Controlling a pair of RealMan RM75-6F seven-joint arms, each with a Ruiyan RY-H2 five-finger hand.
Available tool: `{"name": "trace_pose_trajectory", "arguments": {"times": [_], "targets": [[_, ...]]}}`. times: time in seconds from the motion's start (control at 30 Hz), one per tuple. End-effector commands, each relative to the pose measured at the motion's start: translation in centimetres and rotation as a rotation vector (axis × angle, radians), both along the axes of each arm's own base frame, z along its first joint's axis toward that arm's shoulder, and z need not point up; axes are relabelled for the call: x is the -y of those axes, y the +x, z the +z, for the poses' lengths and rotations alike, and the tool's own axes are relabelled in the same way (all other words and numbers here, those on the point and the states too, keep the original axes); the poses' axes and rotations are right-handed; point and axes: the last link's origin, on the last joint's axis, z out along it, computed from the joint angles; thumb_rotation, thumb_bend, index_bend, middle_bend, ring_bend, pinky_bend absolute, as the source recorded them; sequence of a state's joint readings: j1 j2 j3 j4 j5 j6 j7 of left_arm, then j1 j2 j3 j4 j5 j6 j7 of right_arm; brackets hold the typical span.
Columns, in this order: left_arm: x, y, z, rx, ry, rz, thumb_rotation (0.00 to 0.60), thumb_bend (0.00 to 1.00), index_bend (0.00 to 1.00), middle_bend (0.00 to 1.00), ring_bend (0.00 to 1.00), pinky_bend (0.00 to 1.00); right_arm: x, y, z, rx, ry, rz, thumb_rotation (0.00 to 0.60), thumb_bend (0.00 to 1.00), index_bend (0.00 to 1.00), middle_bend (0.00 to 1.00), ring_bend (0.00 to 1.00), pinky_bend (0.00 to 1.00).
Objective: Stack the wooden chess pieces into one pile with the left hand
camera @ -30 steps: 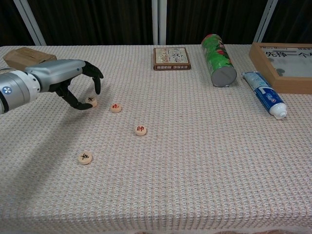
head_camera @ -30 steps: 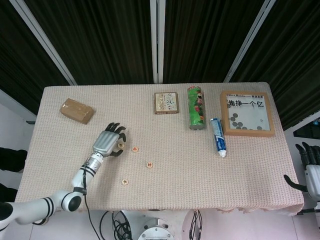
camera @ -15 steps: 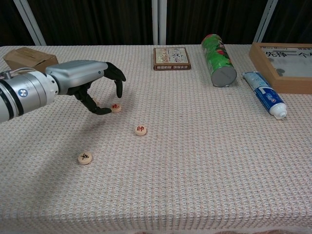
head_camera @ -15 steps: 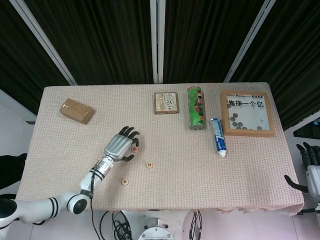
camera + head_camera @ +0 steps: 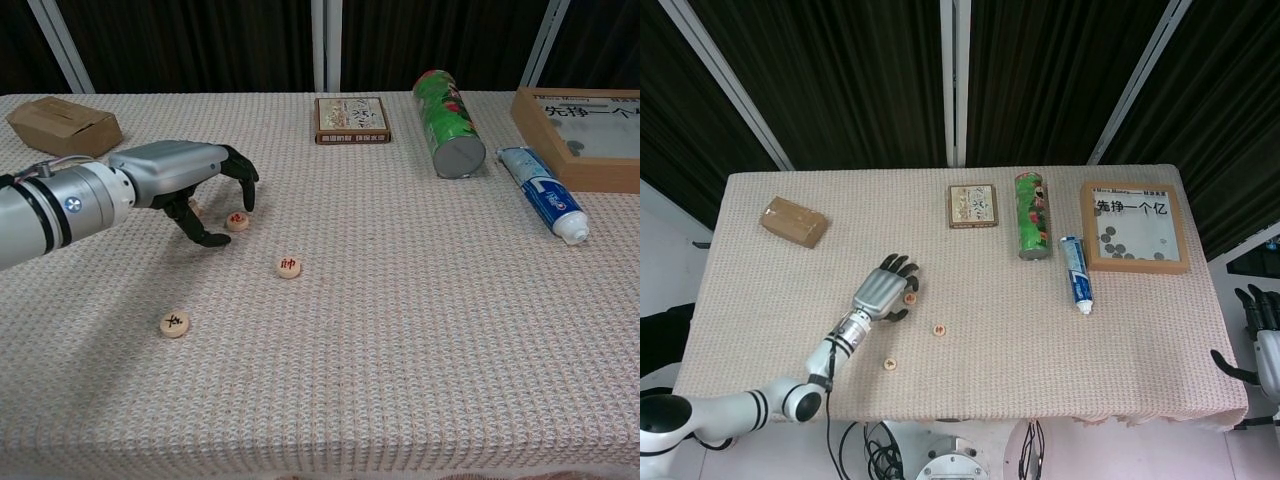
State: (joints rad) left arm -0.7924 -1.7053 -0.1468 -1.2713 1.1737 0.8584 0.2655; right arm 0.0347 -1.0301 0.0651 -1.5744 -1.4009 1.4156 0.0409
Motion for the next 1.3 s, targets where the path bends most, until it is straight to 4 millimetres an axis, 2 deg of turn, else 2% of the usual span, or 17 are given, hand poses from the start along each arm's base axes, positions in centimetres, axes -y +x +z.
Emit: {"name": "trace_pose_trajectory", "arguments": {"times": [0.03, 0.37, 0.83, 1.1, 1.3], "targets": [[-0.2, 0.0, -0.1, 0.000, 0.002, -0.001, 0.600, 0.26, 0.40, 0.13, 0.00, 0.00, 0.0, 0.0, 0.0, 0.000, 0.000, 0.001, 0.505, 0.17, 0.00, 0.00, 0.00, 0.00], [-0.3, -0.1, -0.3, 0.000, 0.004, 0.003, 0.600, 0.28, 0.46, 0.13, 0.00, 0.00, -0.1, 0.0, -0.1, 0.000, 0.005, 0.000, 0.508, 0.17, 0.00, 0.00, 0.00, 0.00], [-0.5, -0.1, -0.4, 0.002, 0.000, 0.006, 0.600, 0.34, 0.49, 0.14, 0.00, 0.00, -0.1, -0.2, 0.0, 0.001, 0.005, -0.006, 0.506, 0.17, 0.00, 0.00, 0.00, 0.00], [-0.6, 0.8, 1.8, 0.040, 0.054, -0.022, 0.600, 0.35, 0.50, 0.14, 0.00, 0.00, -0.1, -0.2, -0.1, 0.001, 0.008, -0.007, 0.505, 0.17, 0.00, 0.00, 0.00, 0.00], [-0.8, -0.2, 3.5, 0.017, 0.079, 0.001, 0.600, 0.35, 0.50, 0.14, 0.00, 0.00, 0.0, 0.0, -0.3, 0.003, 0.013, -0.001, 0.508, 0.17, 0.00, 0.00, 0.00, 0.00]]}}
